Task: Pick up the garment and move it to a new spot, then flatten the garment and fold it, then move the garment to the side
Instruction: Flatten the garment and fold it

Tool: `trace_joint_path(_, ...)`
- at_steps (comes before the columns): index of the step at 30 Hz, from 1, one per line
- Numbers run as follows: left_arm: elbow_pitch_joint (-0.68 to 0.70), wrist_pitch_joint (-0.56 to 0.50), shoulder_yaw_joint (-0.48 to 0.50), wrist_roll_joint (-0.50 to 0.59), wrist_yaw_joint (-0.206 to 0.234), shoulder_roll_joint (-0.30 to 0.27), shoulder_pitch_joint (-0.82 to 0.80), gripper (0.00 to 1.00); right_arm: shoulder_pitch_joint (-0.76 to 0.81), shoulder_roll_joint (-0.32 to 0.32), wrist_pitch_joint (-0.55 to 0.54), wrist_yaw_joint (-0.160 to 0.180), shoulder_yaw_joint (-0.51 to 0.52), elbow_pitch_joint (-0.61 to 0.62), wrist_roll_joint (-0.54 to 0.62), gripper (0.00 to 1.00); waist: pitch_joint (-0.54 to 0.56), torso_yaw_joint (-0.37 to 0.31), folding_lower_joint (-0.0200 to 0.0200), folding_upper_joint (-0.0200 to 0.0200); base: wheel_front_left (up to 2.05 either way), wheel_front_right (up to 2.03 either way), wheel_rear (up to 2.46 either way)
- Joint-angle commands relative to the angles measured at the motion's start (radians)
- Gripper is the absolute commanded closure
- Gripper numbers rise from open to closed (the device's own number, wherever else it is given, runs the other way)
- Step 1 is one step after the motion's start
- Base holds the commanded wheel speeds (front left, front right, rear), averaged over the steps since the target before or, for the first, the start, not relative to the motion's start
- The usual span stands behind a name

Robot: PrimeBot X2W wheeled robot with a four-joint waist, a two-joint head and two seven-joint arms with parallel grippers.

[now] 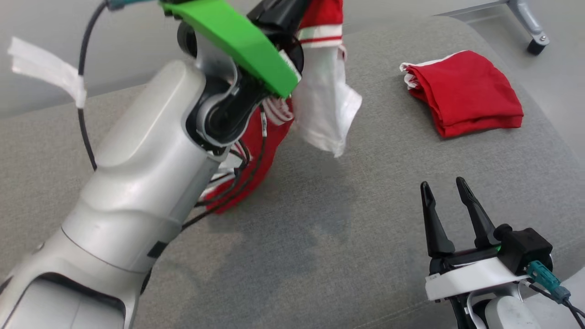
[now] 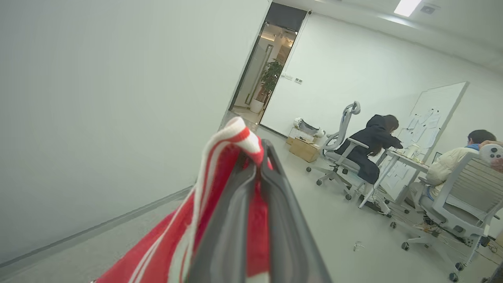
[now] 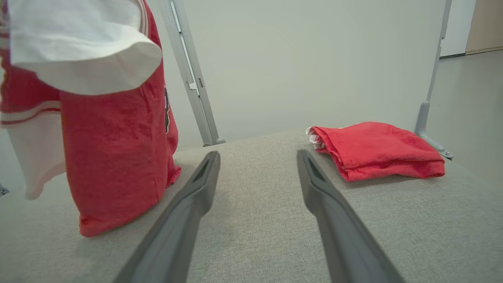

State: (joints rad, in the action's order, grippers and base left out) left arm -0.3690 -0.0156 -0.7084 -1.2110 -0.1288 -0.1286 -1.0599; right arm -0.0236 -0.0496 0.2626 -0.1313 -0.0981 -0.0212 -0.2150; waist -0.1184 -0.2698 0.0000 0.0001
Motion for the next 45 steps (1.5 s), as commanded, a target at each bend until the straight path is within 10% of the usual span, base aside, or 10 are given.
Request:
trace_joint_path(1,-0.003,-0.010,-0.001,0.014,-0.003,-0.003,-0.034,1.00,0.011,-0.002,0.003,0.001,0.005,0.000,-0.006,0.00,0.032,-0.046,0.0000,-0.0001,0.00,0.00,0.00)
trace_joint_path(11,-0.053,-0.002,-0.014,0.072,-0.003,-0.037,-0.269,1.00,0.054,-0.001,0.003,0.001,0.038,0.006,-0.015,0.00,0.029,-0.039,0.0000,-0.0001,0.00,0.00,0.00)
trace_joint_path(26,-0.087,0.114,-0.065,-0.095,-0.004,-0.331,0.278,1.00,0.020,-0.002,0.003,0.001,0.044,0.012,0.037,0.00,-0.038,0.128,0.0000,-0.0001,0.00,0.00,0.00)
trace_joint_path(40,-0.262,0.266,-0.087,-0.073,-0.004,-0.433,0.329,1.00,-0.007,-0.002,0.003,0.001,0.002,-0.029,0.034,0.00,-0.075,0.135,0.0000,-0.0001,0.00,0.00,0.00)
trace_joint_path(41,-0.274,0.270,-0.084,-0.075,-0.004,-0.437,0.331,0.86,-0.005,-0.002,0.003,0.001,0.001,-0.033,0.032,0.00,-0.075,0.134,0.0000,-0.0001,0.00,0.00,0.00)
trace_joint_path(42,-0.283,0.274,-0.080,-0.081,-0.004,-0.437,0.334,0.33,-0.005,-0.002,0.003,0.001,0.000,-0.037,0.031,0.00,-0.075,0.133,0.0000,-0.0001,0.00,0.00,0.00)
trace_joint_path(43,-0.293,0.275,-0.071,-0.090,-0.004,-0.438,0.335,0.00,-0.005,-0.002,0.003,0.001,-0.001,-0.039,0.030,0.00,-0.075,0.133,0.0000,-0.0001,0.00,0.00,0.00)
trace_joint_path(45,-0.313,0.279,-0.048,-0.089,-0.004,-0.445,0.335,0.00,-0.006,-0.002,0.003,0.001,-0.002,-0.046,0.024,0.00,-0.072,0.132,0.0000,-0.0001,0.00,0.00,0.00)
